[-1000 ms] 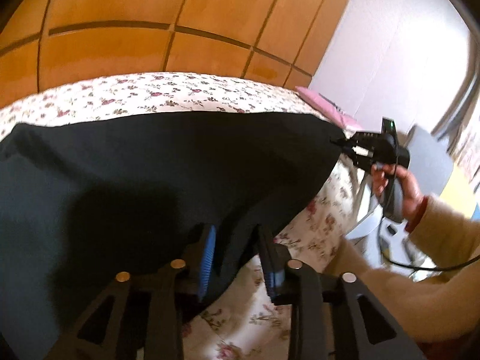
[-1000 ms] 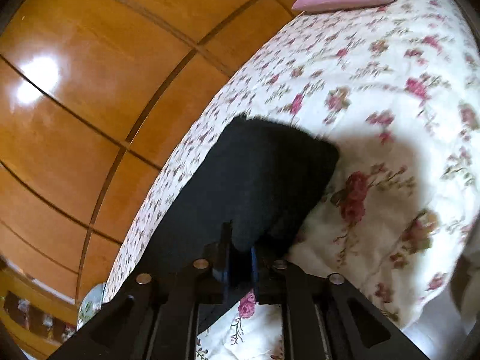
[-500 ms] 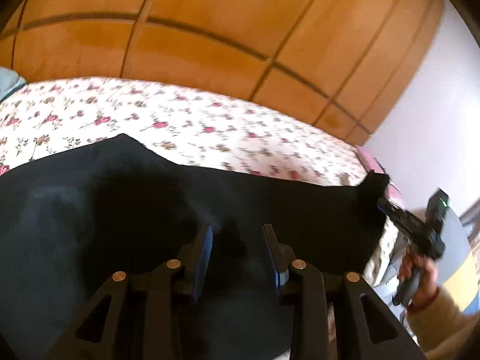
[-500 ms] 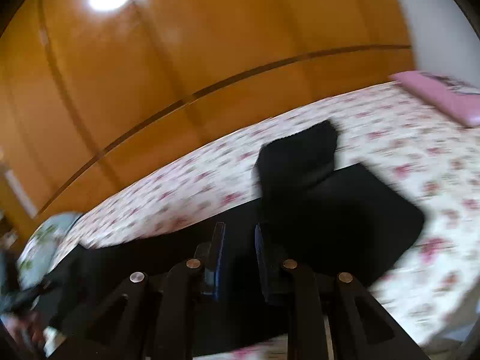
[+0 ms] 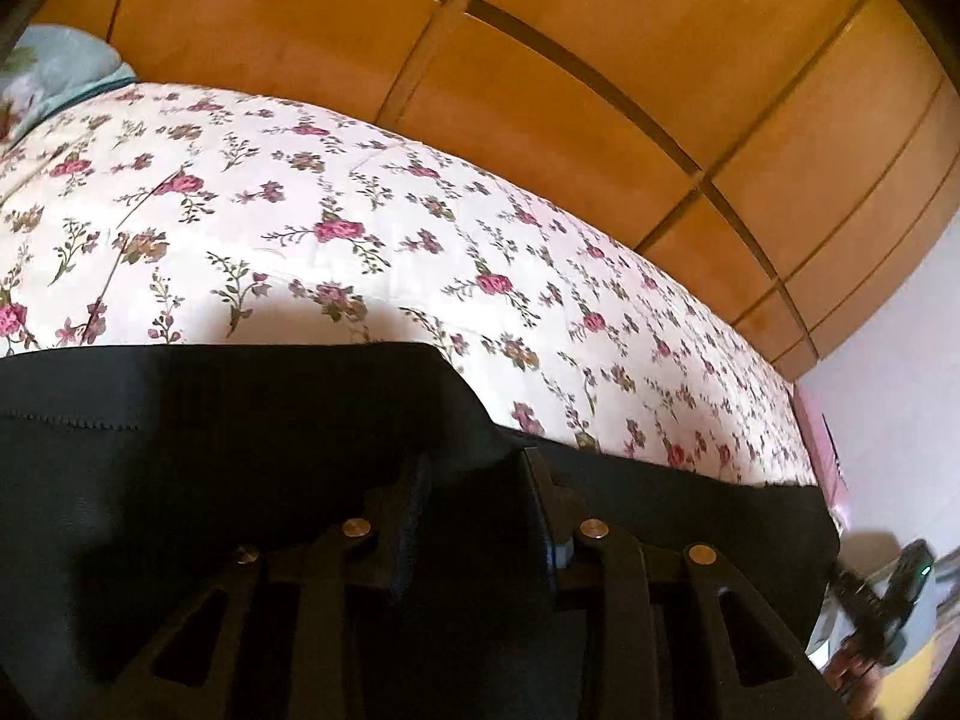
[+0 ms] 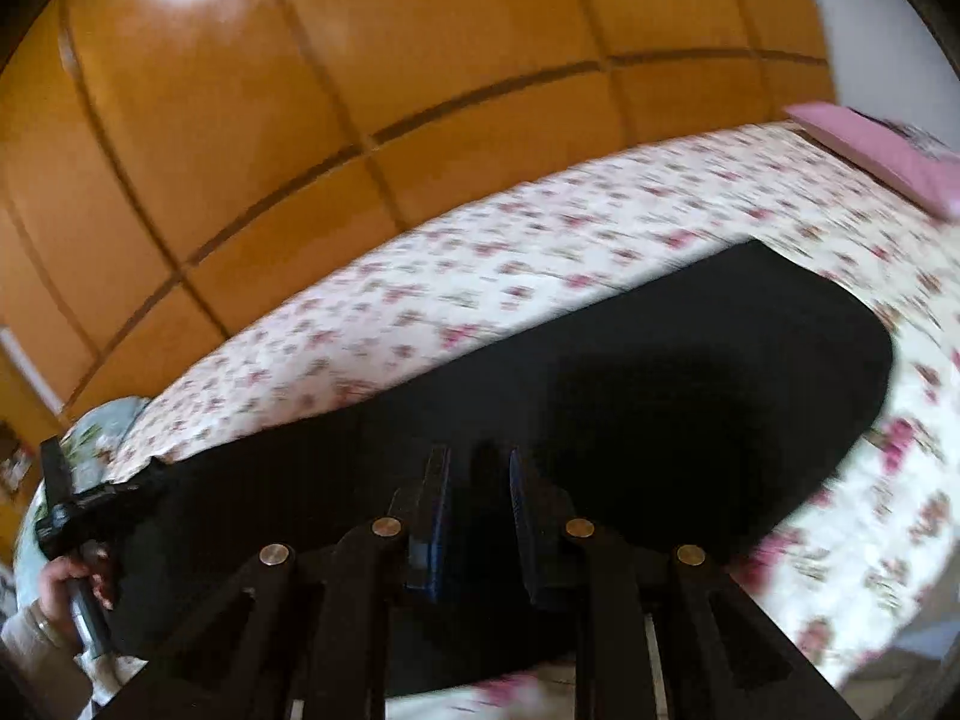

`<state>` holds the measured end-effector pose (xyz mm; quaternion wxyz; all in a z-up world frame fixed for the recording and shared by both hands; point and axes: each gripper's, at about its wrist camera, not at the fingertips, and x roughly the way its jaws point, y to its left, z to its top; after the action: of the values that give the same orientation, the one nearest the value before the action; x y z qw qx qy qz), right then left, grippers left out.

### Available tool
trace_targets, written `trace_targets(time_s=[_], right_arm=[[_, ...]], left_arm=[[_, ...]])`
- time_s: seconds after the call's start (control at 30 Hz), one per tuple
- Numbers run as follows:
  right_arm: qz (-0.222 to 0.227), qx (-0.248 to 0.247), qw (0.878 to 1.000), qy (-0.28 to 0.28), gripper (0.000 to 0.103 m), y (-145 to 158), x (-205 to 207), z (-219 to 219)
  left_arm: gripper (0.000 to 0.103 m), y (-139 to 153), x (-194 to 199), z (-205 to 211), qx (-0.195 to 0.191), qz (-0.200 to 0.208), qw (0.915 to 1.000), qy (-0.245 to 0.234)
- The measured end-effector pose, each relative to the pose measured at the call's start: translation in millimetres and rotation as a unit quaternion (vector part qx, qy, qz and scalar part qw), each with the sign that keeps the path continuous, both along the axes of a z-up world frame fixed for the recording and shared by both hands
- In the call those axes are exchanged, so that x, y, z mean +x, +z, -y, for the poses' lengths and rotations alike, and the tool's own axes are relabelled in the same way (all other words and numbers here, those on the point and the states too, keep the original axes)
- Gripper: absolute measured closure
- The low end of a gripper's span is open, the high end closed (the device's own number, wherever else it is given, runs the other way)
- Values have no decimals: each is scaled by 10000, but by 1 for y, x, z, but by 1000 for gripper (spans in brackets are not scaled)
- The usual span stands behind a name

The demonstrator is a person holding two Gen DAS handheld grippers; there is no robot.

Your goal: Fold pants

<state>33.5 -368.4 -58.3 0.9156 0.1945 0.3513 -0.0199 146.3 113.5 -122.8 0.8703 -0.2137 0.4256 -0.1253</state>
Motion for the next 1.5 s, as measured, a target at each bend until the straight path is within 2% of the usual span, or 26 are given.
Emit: trace_targets(time_s=[0.03, 0.07, 0.17, 0.23, 0.33, 0.37, 0.47, 0.53, 0.57, 0.6, 0.67, 0.7, 0.77, 0.8, 0.87, 1.0, 1.07, 1.13, 1.33, 1.4, 1.5], right_arm=[[-101, -9, 9998, -157, 82, -6, -2, 9], [-147, -6, 9996, -253, 86, -9, -5, 16], [-26, 192, 9983, -548, 87, -14, -14, 41], [41, 243, 9955, -916, 87, -9, -23, 58], [156, 255, 9922, -1207, 86, -1, -34, 75], [233, 254, 9915, -1252, 85, 2, -37, 81], [267, 213, 9914, -1264, 74, 4, -37, 90], [241, 215, 9917, -1243, 74, 2, -33, 97], [197, 259, 9907, -1322, 75, -2, -29, 105], [131, 268, 9891, -1441, 79, -5, -28, 111], [139, 562, 9850, -1623, 83, -8, -32, 123], [289, 813, 9817, -1700, 83, -5, -38, 129], [416, 855, 9787, -1819, 77, -2, -46, 131], [441, 776, 9771, -1929, 64, 0, -52, 131], [449, 734, 9756, -2020, 48, 0, -58, 132], [302, 1232, 9722, -1970, 48, -18, -58, 140], [334, 1672, 9656, -1962, 48, -27, -57, 143], [390, 1854, 9625, -1942, 48, -31, -55, 144], [614, 2185, 9522, -2043, 48, -40, -46, 145], [659, 2241, 9496, -2088, 48, -41, -44, 145], [649, 2131, 9530, -2055, 48, -40, -43, 142]], left_arm=[[75, -1, 1, -2, -41, -12, 10000, 29], [76, -1, 2, -5, -108, -25, 9999, 70], [76, 3, -4, -11, -246, -18, 9995, 197], [72, 10, -10, -9, -100, -29, 9995, 286], [57, 18, -34, -2, -19, 126, 9997, 208], [50, 18, -40, 0, 50, 147, 9997, 176], [49, 14, -60, 13, 675, 322, 9972, 16], [49, 12, -69, 19, 1025, 480, 9935, -87], [49, 12, -74, 19, 1112, 509, 9925, -76], [49, 13, -77, 19, 1149, 525, 9920, -56], [49, 16, -81, 18, 1239, 541, 9908, -47], [49, 18, -84, 15, 1249, 557, 9906, -30], [49, 20, -89, 8, 1136, 576, 9918, 66], [49, 21, -90, 4, 1069, 570, 9925, 142], [49, 21, -92, -8, 921, 587, 9933, 365], [49, 23, -93, -32, 629, 559, 9931, 817], [49, 25, -94, -38, 619, 561, 9923, 913], [49, 23, -94, -40, 661, 549, 9924, 886], [46, 13, -101, -29, 1072, 880, 9875, 751], [40, 13, -101, -27, 1118, 918, 9872, 672], [39, 13, -100, -28, 1087, 909, 9879, 637]])
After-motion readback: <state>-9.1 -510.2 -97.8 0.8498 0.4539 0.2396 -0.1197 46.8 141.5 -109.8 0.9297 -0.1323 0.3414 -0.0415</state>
